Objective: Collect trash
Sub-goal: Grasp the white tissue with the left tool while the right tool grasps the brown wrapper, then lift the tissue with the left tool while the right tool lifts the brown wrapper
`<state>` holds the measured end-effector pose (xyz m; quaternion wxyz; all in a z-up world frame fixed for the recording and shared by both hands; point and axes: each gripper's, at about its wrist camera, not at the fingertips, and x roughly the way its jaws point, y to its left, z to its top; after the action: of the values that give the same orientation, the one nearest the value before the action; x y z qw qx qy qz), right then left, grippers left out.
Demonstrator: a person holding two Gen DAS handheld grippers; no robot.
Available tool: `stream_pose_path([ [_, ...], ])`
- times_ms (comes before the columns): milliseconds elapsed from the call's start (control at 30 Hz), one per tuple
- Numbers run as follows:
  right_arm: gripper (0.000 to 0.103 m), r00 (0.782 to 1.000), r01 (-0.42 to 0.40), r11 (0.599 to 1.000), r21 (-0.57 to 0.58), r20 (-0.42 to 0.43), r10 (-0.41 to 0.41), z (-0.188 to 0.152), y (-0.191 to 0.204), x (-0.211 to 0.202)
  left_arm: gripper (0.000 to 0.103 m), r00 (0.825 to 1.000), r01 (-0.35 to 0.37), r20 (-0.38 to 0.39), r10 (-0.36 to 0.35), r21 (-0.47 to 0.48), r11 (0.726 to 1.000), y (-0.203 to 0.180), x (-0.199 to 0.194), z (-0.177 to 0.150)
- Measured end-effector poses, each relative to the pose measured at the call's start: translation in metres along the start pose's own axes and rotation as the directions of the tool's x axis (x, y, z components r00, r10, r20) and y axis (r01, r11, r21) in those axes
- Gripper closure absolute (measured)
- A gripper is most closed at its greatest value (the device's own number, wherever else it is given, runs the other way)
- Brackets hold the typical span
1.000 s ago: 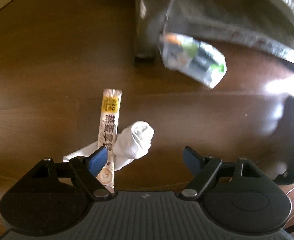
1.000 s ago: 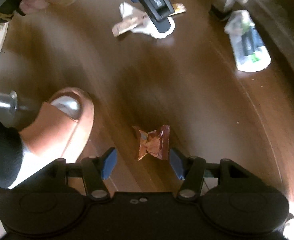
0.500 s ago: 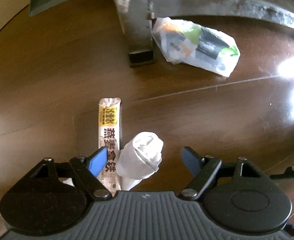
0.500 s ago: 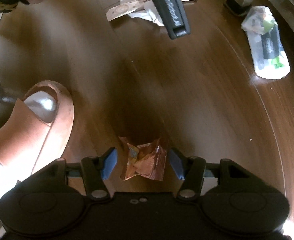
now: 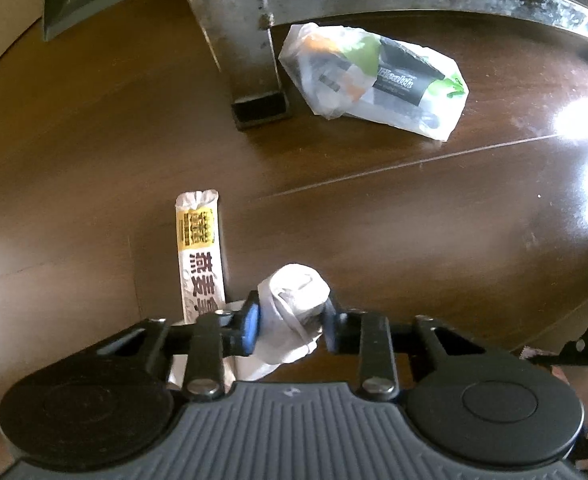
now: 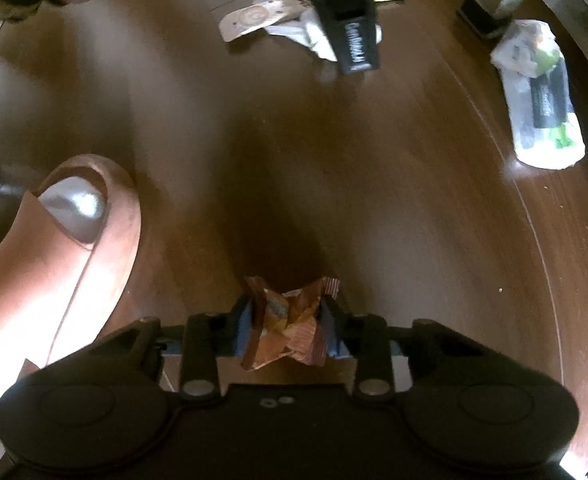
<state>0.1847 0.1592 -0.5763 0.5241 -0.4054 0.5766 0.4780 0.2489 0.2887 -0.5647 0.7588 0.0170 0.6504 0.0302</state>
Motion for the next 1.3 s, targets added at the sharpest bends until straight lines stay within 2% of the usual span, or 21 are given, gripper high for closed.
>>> stream_pose_path([
  [133,0.072,0.999,0.000,0.996,0.089,0.038,-0.004,-0.002,-0.013,-0.019,0.079,1.000,0.020,0.023,-0.020,-0.008,1.000,-0.001,-0.013,0.001],
  [367,0.072,0.991,0.030,0.963,0.268,0.114,-0.062,-0.016,-0.040,-0.079,0.079,0.993,0.057,0.101,-0.060,0.029,0.998,-0.008,-0.074,0.002],
  [500,0.072,0.979,0.058,0.930,0.363,0.163,-0.124,-0.024,-0.052,-0.129,0.079,0.980,0.089,0.171,-0.100,0.072,0.993,-0.013,-0.123,0.017],
  [600,0.072,0.956,0.100,0.915,0.391,0.217,-0.197,-0.029,-0.055,-0.176,0.079,0.964,0.072,0.245,-0.099,0.118,0.990,-0.018,-0.164,0.033],
  [700,0.072,0.928,0.109,0.890,0.443,0.277,-0.251,-0.035,-0.059,-0.226,0.079,0.942,0.065,0.316,-0.114,0.162,0.985,-0.026,-0.211,0.047],
  [800,0.072,0.888,0.113,0.869,0.482,0.343,-0.306,-0.046,-0.060,-0.277,0.079,0.915,0.057,0.380,-0.135,0.210,0.976,-0.036,-0.262,0.061],
  [967,0.072,0.816,0.107,0.838,0.536,0.434,-0.381,-0.070,-0.052,-0.359,0.079,0.878,0.088,0.443,-0.181,0.222,0.971,-0.055,-0.349,0.074],
  [1133,0.072,0.758,0.091,0.814,0.574,0.490,-0.431,-0.107,-0.038,-0.433,0.079,0.851,0.101,0.487,-0.196,0.215,0.971,-0.081,-0.410,0.072],
  [1300,0.072,0.706,0.113,0.801,0.588,0.519,-0.481,-0.143,-0.011,-0.491,0.079,0.829,0.092,0.524,-0.194,0.215,0.972,-0.107,-0.472,0.061],
])
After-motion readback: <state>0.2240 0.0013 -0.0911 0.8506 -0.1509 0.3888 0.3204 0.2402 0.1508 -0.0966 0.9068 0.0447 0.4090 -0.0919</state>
